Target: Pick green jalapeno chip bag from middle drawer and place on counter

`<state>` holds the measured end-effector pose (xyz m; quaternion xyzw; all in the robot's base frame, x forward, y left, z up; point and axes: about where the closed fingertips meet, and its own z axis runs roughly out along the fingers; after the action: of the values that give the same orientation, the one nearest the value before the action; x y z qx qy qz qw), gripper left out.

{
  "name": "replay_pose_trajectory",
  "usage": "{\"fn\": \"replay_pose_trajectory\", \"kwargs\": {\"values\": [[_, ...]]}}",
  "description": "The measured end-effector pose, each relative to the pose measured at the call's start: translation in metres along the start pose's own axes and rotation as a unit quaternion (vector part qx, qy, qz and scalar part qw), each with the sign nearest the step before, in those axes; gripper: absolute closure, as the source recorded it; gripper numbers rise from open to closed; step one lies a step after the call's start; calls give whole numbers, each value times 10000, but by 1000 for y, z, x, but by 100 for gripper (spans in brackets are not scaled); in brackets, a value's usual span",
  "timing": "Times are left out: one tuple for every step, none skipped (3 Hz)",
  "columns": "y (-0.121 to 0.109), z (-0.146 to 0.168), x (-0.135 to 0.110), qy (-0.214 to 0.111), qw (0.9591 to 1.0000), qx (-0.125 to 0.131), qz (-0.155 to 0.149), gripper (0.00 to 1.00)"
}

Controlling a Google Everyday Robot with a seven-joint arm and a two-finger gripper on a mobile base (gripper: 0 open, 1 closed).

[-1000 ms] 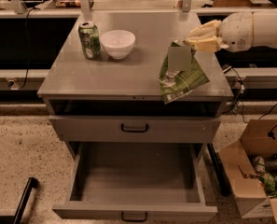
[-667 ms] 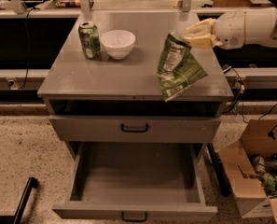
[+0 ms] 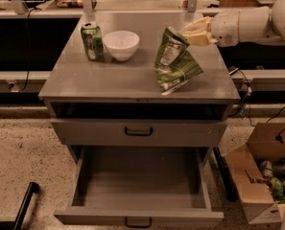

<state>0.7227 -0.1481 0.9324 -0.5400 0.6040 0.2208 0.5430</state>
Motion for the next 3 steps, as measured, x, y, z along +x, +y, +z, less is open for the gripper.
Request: {"fn": "replay_pose_trajectory", "kwargs": {"values": [[-11,8,5,-2,9999,118,44,100],[-24,9,18,-41,9990,404,167,83],[-24,13,17,-55,9990,404,163,60]]}}
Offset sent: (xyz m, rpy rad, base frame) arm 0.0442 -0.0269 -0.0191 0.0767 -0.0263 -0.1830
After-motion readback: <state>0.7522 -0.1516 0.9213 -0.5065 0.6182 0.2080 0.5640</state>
